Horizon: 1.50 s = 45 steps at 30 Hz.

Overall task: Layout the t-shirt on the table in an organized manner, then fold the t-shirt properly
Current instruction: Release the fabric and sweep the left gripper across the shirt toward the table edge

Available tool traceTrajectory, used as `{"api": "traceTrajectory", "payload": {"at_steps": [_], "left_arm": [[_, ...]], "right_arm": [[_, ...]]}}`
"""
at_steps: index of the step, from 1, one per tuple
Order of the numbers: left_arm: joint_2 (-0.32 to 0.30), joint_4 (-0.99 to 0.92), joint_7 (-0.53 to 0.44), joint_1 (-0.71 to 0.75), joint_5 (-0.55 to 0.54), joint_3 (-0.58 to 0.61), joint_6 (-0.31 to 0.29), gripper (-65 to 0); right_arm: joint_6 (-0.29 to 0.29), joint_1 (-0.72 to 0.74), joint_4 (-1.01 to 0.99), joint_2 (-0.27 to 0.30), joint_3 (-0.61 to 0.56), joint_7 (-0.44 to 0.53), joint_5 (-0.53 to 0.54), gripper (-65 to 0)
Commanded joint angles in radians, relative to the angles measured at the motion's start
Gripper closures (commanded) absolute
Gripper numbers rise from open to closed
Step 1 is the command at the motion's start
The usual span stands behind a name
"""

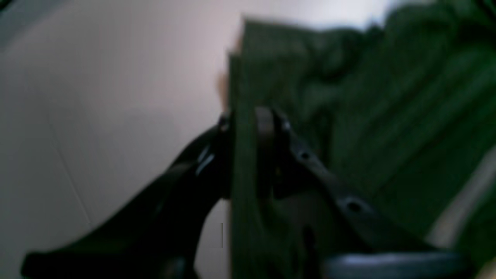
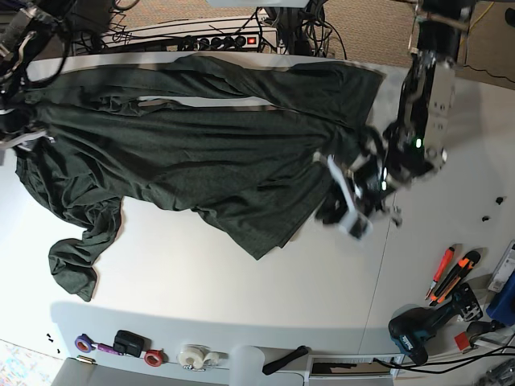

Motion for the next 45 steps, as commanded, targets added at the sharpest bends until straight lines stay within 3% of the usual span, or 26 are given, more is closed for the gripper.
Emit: {"api": "traceTrajectory", "payload": {"at_steps": [1, 5, 9, 14, 19, 22, 33, 38, 45], "left_arm": [[0.013, -0.013, -0.023, -0.042, -0.010, -0.002, -0.003, -10.6], [0.083, -0.188, -0.024, -0.146, -0.010, -0.002, -0.037, -10.6], [0.140, -0.393, -0.026, -0.249, -0.010, -0.002, -0.087, -10.6], [0.165, -0.563, -0.054, -0.360, -0.053, -0.002, -0.124, -11.0], [0.167, -0.697, -0.068, -0.454, -0.056, -0.002, -0.144, -25.6], [0.176, -0.807, -0.068, -0.515, -0.106, -0.002, -0.143, -26.3], [0.309, -1.240, -0.133, -0.691, -0.139, -0.002, -0.138, -26.2], [0.360, -1.264, -0.145, -0.690, -0.091, -0.002, -0.137, -26.2], [0.386, -1.264, -0.143, -0.689, -0.087, -0.002, -0.137, -25.2]], "right_arm": [[0.039, 0.019, 0.016, 0.004, 0.006, 0.026, 0.041, -23.6], [0.116, 0.079, 0.016, -0.083, -0.024, 0.016, 0.129, -23.6], [0.125, 0.142, 0.015, -0.149, -0.163, 0.012, 0.122, -23.6], [0.117, 0.200, 0.014, -0.185, -0.406, 0.012, -0.014, -23.6], [0.058, 0.198, 0.014, -0.192, -0.586, 0.013, -0.142, -23.6], [0.021, 0.196, 0.013, -0.192, -0.648, 0.015, -0.211, -23.6], [-0.079, 0.156, 0.013, -0.192, -0.687, 0.010, -0.320, -23.4], [-0.103, 0.118, 0.012, -0.192, -0.687, 0.003, -0.351, -22.6], [-0.115, 0.114, -0.107, -0.192, -0.687, -0.005, -0.365, -22.3]]}}
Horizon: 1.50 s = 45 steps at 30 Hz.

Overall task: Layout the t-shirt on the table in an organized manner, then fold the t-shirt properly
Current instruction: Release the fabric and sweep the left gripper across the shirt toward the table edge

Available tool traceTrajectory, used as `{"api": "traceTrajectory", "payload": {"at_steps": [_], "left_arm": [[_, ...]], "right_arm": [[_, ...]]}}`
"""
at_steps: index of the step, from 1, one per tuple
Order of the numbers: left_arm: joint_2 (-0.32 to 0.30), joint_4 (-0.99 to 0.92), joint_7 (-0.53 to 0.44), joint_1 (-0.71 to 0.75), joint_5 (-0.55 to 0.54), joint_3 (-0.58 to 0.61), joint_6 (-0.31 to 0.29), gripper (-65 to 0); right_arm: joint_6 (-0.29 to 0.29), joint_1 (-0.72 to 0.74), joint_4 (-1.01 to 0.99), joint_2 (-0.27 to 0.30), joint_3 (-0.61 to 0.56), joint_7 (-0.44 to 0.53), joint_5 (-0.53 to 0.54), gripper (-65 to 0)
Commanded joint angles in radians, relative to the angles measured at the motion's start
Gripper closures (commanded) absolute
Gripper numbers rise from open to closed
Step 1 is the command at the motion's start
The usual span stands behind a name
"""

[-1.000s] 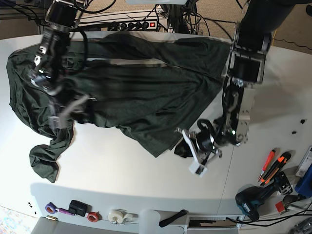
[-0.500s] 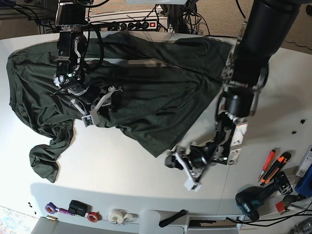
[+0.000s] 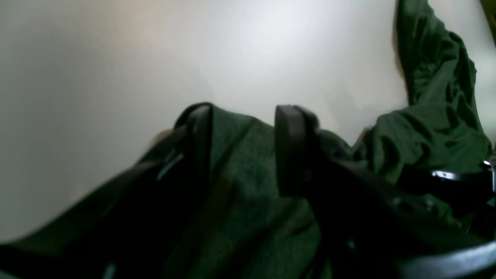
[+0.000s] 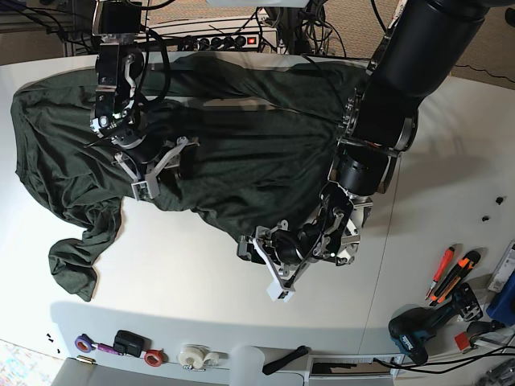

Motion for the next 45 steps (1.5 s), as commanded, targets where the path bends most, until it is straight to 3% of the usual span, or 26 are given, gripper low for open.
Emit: {"api": "traceTrajectory", "payload": {"at_steps": [1, 5, 8, 14, 22, 31, 40, 45], "left_arm": [[0.008, 0.016, -0.014, -0.040, -0.011, -0.002, -0.008, -24.2], [0.008, 0.017, -0.009, -0.030, -0.012, -0.002, -0.009, -15.8], [0.008, 0.017, -0.015, -0.017, -0.012, -0.002, -0.008, 0.0], [-0.014, 0.032, -0.057, -0.027, -0.054, -0.002, -0.034, 0.0], [-0.130, 0.133, -0.056, -0.071, -0.214, -0.003, -0.035, 0.0], [-0.218, 0.166, -0.068, -0.071, -0.214, -0.005, -0.035, 0.0], [-0.231, 0.166, -0.066, -0.070, -0.181, -0.121, -0.034, 0.0], [-0.231, 0.166, -0.068, -0.056, -0.112, -0.121, -0.031, -16.2]], "right_arm": [[-0.016, -0.011, -0.049, 0.007, -0.002, -0.105, -0.048, -22.3], [-0.016, -0.008, -0.124, 0.008, -0.002, -0.087, -0.048, -22.3], [-0.016, -0.008, -0.132, 0.007, -0.002, -0.087, -0.048, -22.3], [-0.016, -0.008, -0.132, 0.007, -0.002, -0.108, -0.048, -22.3], [-0.016, -0.009, -0.132, 0.008, -0.002, -0.125, -0.048, -22.3], [-0.016, -0.009, -0.132, 0.007, -0.002, -0.124, -0.048, -22.3], [-0.016, -0.009, -0.132, 0.007, -0.001, -0.124, -0.048, -22.3], [-0.016, -0.008, -0.132, 0.007, -0.002, -0.124, -0.048, -22.3]]}}
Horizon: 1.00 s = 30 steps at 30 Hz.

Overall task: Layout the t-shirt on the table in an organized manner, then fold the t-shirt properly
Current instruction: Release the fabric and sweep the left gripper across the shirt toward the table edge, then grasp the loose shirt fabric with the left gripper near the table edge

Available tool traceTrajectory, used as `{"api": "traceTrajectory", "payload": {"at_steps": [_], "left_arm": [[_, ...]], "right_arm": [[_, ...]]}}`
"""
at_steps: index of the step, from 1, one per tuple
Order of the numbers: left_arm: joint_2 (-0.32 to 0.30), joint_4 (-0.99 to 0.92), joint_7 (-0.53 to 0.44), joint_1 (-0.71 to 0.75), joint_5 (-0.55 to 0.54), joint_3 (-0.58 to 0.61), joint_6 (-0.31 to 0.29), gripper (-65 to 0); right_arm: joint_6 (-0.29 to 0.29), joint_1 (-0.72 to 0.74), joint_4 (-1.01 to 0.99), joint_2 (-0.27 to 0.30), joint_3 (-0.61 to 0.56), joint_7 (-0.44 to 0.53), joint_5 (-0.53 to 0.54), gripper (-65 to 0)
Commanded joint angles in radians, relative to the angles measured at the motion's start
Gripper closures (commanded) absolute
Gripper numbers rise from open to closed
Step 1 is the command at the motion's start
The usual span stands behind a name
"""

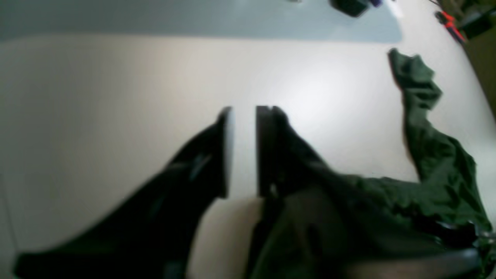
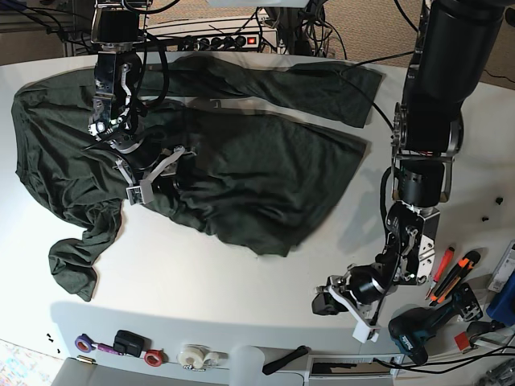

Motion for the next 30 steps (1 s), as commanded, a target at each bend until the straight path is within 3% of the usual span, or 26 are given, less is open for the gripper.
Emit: {"api": "traceTrajectory", "payload": {"at_steps": [1, 7, 9, 13, 16, 18, 23, 26, 28, 30], "left_arm": [[-0.004, 0.019, -0.022, -0.029, 0.003, -0.003, -0.008, -17.7], [-0.007, 0.019, -0.020, 0.011, 0.030, -0.003, -0.013, -18.5], [-0.013, 0.019, -0.008, 0.026, 0.018, -0.003, -0.051, -18.5], [-0.026, 0.019, 0.117, 0.040, -0.210, -0.003, -0.237, -18.5], [-0.015, 0.019, 0.243, 0.040, -0.380, -0.003, -0.237, -14.9], [-0.003, 0.019, 0.278, 0.040, -0.401, -0.003, -0.237, -11.6], [0.058, 0.019, 0.271, 0.040, -0.355, -0.003, -0.237, -5.5], [0.109, 0.019, 0.200, 0.040, -0.206, -0.002, -0.237, -0.2], [0.145, 0.019, 0.133, 0.040, -0.093, -0.002, -0.230, 0.0], [0.175, 0.019, 0.072, 0.040, -0.011, -0.001, -0.157, 0.0]], "right_arm": [[-0.029, -0.031, -0.042, 0.003, -0.006, -0.207, -0.079, -22.3], [-0.028, -0.030, -0.042, 0.004, -0.006, -0.202, -0.079, -22.3], [-0.028, -0.030, -0.041, 0.005, -0.005, -0.188, -0.078, -22.3], [-0.027, -0.022, -0.038, 0.005, -0.003, -0.186, -0.076, -22.3], [-0.006, -0.019, 0.001, 0.005, -0.004, -0.183, -0.068, -22.3], [0.002, -0.019, 0.057, 0.005, -0.003, -0.184, -0.059, -22.3], [0.002, -0.019, 0.232, 0.005, -0.004, -0.197, -0.014, -22.3], [0.005, -0.020, 0.308, 0.005, -0.004, -0.237, 0.055, -22.3], [0.027, -0.020, 0.323, 0.004, -0.005, -0.269, 0.085, -22.3], [0.031, -0.024, 0.318, 0.003, -0.005, -0.292, 0.087, -22.3]]}}
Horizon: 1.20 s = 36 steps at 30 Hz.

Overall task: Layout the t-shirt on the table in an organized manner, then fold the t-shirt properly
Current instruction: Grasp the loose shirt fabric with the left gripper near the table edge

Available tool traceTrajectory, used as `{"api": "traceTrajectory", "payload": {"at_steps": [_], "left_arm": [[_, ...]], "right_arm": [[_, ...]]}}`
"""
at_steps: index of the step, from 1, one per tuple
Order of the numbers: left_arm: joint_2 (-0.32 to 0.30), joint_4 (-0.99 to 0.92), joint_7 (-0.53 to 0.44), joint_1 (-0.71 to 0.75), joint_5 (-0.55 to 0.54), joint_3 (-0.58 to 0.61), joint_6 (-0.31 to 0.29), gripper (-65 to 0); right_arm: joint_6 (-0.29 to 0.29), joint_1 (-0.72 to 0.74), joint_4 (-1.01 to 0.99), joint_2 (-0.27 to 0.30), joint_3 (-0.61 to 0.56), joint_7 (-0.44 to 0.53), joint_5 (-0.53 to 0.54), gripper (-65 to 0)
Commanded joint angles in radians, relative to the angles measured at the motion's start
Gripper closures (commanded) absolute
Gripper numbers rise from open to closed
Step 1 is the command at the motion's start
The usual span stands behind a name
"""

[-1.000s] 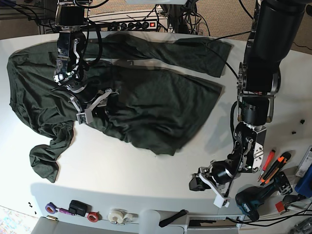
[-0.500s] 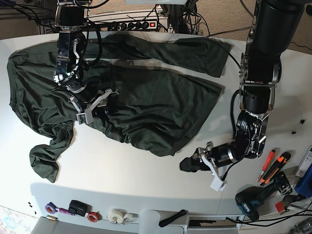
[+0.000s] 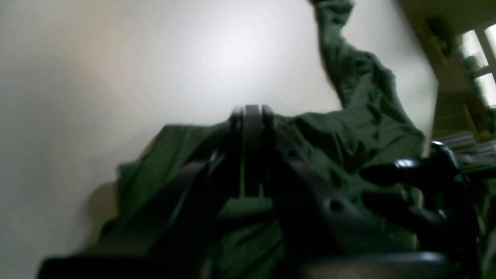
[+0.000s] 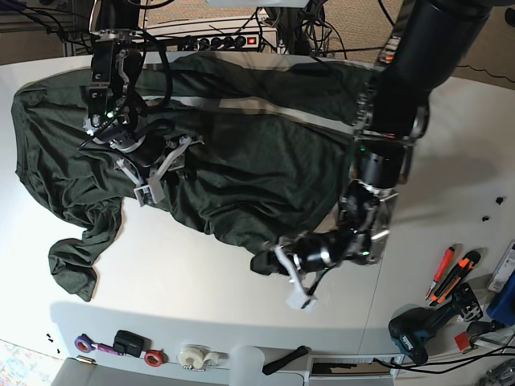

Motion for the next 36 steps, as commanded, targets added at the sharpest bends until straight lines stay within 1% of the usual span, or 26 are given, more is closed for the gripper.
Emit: {"api": "traceTrajectory", "payload": {"at_steps": [1, 2, 3, 5, 6, 7, 8, 9, 10, 12, 14, 17, 19, 21, 24, 28, 30, 31, 32, 35, 36], "left_arm": [[0.012, 0.017, -0.050, -0.038, 0.010, 0.006, 0.008, 0.0], [0.020, 0.017, -0.083, -0.038, 0.047, 0.024, 0.032, 0.0], [0.023, 0.017, -0.121, -0.039, 0.090, 0.052, 0.055, -1.5], [0.025, 0.017, -0.191, -0.039, 0.187, 0.135, 0.084, -10.3], [0.024, 0.017, -0.217, -0.040, 0.236, 0.186, 0.111, -16.0], [0.023, 0.017, -0.235, -0.041, 0.278, 0.240, 0.153, -20.3], [0.021, 0.017, -0.247, -0.041, 0.308, 0.291, 0.204, -22.2], [0.019, 0.017, -0.247, -0.041, 0.327, 0.338, 0.248, -22.2], [0.018, 0.017, -0.246, -0.041, 0.340, 0.378, 0.276, -22.2], [0.017, 0.017, -0.241, -0.040, 0.342, 0.437, 0.292, -22.2], [0.019, 0.017, -0.234, -0.040, 0.337, 0.467, 0.291, -22.2], [0.020, 0.017, -0.219, -0.038, 0.337, 0.471, 0.288, -22.1], [0.019, 0.017, -0.209, -0.035, 0.337, 0.471, 0.288, -20.4], [0.019, 0.017, -0.209, -0.027, 0.337, 0.471, 0.288, -14.5], [0.018, 0.017, -0.217, -0.010, 0.338, 0.471, 0.288, 0.0], [0.015, 0.018, -0.228, -0.005, 0.337, 0.470, 0.288, 0.0], [0.017, 0.022, -0.206, -0.018, 0.318, 0.457, 0.281, 0.0], [0.017, 0.032, -0.167, -0.026, 0.275, 0.446, 0.257, 0.0], [0.017, 0.050, -0.114, -0.031, 0.216, 0.431, 0.217, 0.0], [0.017, 0.137, 0.076, -0.031, 0.023, 0.362, 0.069, 0.0], [0.017, 0.168, 0.134, -0.029, -0.030, 0.337, 0.038, 0.0]], "right_arm": [[0.007, -0.001, 0.010, 0.006, 0.002, 0.009, 0.006, -22.3], [0.007, -0.011, 0.007, 0.006, 0.002, 0.010, 0.006, -22.3], [0.007, -0.022, 0.006, 0.006, 0.002, 0.010, 0.006, -22.3], [0.007, -0.045, 0.006, 0.006, 0.002, 0.009, 0.006, -22.3], [0.006, -0.058, 0.006, 0.006, 0.002, 0.010, 0.006, -22.3], [0.006, -0.071, 0.006, 0.006, 0.002, 0.010, 0.006, -22.3], [0.007, -0.084, 0.006, 0.006, 0.002, 0.010, 0.006, -22.3], [0.007, -0.098, 0.006, 0.006, 0.002, 0.010, 0.006, -22.3], [0.007, -0.112, 0.006, 0.006, 0.002, 0.010, 0.006, -22.3], [0.007, -0.135, 0.005, 0.006, 0.002, 0.010, 0.001, -22.3], [0.006, -0.148, 0.005, 0.006, 0.002, 0.010, -0.016, -22.3], [-0.004, -0.153, 0.005, 0.006, 0.002, 0.009, -0.044, -22.3], [-0.014, -0.153, 0.005, 0.007, 0.002, 0.005, -0.058, -22.3], [-0.016, -0.153, 0.005, 0.006, 0.002, 0.005, -0.069, -22.3], [-0.016, -0.153, 0.005, 0.006, 0.002, 0.003, -0.073, -22.3], [-0.016, -0.153, 0.005, 0.006, 0.002, 0.003, -0.073, -22.3], [-0.027, -0.153, 0.005, 0.007, 0.002, 0.003, -0.074, -22.3], [-0.035, -0.153, 0.005, 0.007, 0.002, 0.003, -0.080, -22.3], [-0.039, -0.153, 0.005, 0.007, 0.002, 0.003, -0.085, -22.3], [-0.040, -0.153, 0.005, 0.007, 0.002, 0.003, -0.099, -22.3], [-0.040, -0.153, 0.005, 0.006, 0.002, 0.003, -0.099, -22.3]]}}
